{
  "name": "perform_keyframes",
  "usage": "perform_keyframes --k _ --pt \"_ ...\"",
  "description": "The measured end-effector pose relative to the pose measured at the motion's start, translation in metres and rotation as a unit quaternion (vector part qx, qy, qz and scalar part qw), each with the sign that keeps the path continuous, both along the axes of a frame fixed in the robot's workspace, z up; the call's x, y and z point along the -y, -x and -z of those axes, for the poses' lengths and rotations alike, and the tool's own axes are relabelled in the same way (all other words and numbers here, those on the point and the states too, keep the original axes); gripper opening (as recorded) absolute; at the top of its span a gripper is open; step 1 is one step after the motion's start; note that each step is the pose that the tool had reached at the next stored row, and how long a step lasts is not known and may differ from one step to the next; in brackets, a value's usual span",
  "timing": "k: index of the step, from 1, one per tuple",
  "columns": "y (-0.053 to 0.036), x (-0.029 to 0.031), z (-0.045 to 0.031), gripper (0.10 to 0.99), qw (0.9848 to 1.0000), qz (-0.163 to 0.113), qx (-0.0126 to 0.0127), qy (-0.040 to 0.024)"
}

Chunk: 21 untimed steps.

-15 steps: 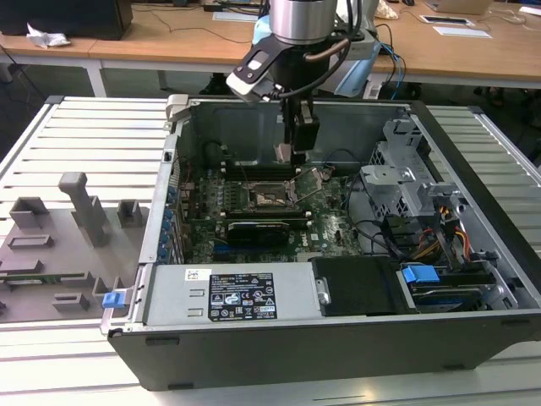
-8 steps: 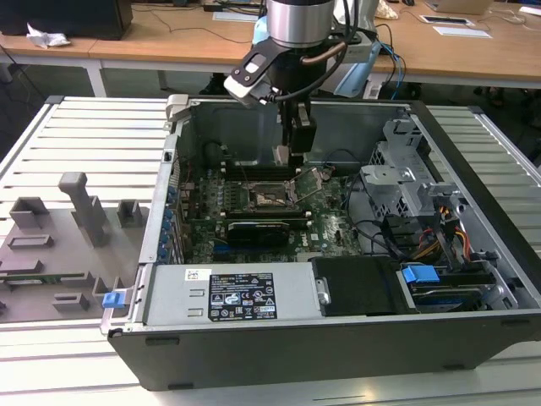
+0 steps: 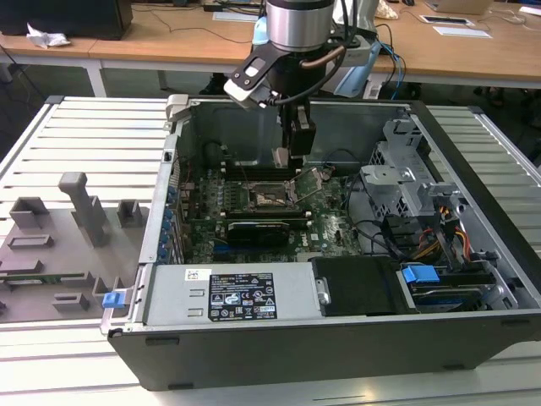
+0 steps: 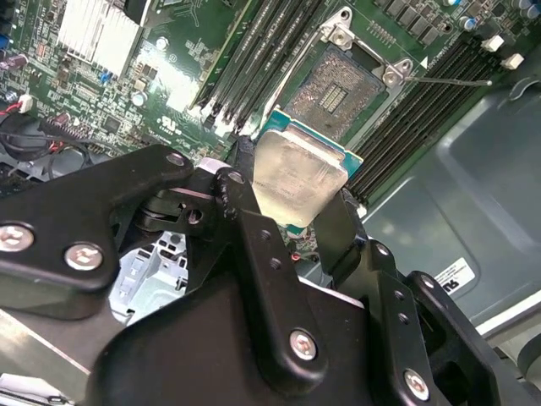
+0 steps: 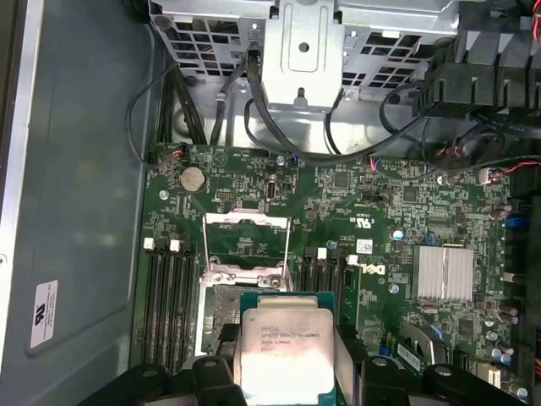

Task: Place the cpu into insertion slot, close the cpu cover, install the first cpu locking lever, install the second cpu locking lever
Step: 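Place the cpu into insertion slot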

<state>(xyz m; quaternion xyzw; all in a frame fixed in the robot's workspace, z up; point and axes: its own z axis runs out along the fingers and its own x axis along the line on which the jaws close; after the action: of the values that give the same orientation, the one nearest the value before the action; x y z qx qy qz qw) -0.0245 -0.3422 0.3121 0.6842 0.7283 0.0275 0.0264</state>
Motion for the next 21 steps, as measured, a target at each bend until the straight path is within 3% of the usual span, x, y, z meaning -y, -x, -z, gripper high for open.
perform_keyframes --k 21 --pt "0.0000 -0.0002 0.0035 0.525 1.0000 0.001 0.0000 0.0000"
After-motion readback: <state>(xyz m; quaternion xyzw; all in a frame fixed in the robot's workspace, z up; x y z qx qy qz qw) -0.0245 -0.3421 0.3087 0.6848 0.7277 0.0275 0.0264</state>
